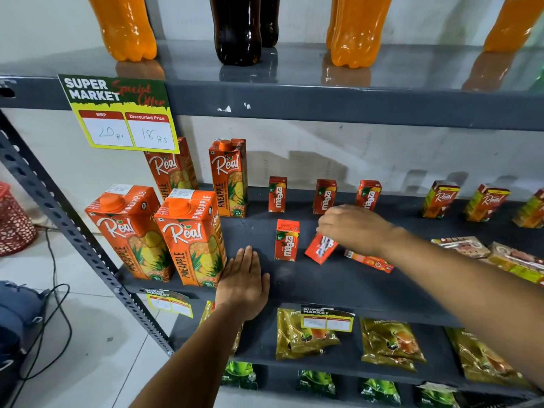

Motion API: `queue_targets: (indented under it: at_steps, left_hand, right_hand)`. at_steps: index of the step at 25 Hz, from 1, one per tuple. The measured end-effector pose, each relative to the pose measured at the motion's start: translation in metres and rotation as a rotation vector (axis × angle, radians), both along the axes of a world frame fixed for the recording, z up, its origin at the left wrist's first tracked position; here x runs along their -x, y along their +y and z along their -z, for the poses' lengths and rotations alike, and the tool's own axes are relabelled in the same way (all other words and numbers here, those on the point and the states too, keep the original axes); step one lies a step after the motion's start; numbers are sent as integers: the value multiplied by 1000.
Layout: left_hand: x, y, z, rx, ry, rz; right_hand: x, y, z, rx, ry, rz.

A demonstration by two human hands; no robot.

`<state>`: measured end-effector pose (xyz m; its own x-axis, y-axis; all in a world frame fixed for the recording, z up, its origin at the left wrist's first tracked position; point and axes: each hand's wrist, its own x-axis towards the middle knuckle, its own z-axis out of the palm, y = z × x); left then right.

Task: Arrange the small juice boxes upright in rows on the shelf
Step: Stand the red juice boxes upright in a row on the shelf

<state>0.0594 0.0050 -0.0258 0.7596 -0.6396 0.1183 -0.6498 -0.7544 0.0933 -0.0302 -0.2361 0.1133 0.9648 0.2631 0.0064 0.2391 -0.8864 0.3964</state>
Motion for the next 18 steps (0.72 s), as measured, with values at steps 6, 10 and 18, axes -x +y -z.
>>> queue_targets:
  at_steps: [6,10,18]
  left_hand:
    - [1,0,0,3,12,0]
    - [1,1,0,12,2,3]
    - [1,2,-1,44,18,14]
  right_hand:
    - [-14,3,-7,60,60,-260]
    - [-22,6,-15,-86,139,-166]
    - [-28,14,-16,-226,106,441]
